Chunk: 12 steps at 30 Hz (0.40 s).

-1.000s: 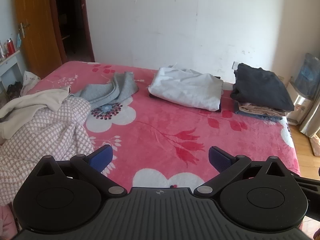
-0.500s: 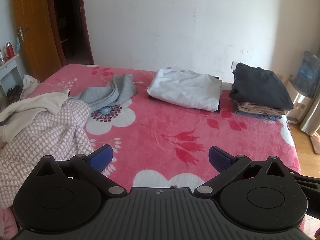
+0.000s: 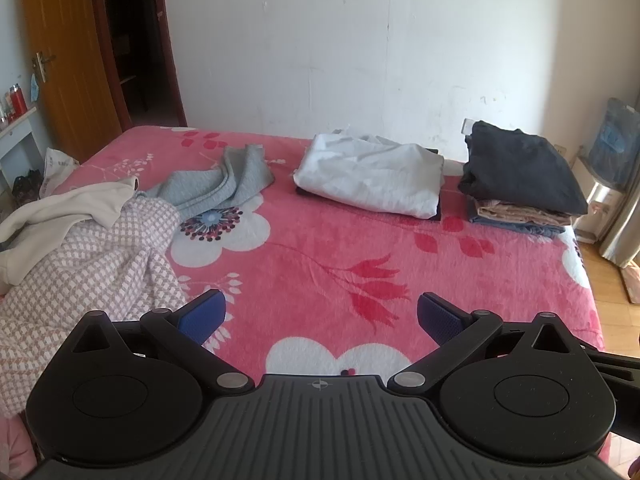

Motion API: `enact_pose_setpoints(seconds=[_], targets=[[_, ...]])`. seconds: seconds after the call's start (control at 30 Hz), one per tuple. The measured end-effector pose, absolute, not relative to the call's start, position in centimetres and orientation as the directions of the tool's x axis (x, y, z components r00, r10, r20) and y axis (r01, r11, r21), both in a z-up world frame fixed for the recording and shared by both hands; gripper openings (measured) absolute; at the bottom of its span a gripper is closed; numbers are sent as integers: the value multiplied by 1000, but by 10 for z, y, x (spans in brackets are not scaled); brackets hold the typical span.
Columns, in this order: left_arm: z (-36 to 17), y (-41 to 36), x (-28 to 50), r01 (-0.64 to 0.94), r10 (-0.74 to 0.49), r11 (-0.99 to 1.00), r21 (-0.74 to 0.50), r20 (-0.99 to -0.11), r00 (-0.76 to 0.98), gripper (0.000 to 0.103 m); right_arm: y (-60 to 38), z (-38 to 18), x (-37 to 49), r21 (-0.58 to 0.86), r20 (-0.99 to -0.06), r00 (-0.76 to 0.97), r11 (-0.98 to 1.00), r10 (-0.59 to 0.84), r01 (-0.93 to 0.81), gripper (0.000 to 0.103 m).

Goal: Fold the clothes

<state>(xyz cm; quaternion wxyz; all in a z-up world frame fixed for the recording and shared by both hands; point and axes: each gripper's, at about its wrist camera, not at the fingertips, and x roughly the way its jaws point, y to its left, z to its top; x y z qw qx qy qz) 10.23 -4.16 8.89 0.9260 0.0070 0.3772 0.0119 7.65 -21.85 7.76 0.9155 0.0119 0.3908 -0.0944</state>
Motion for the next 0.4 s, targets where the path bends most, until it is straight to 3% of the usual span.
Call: enact_pose_setpoints(seconds=[0.4], targets=[[86, -44, 102, -15, 27, 1000, 23, -704, 709, 103, -217, 75, 77, -54, -724, 671, 982, -163, 180, 103]])
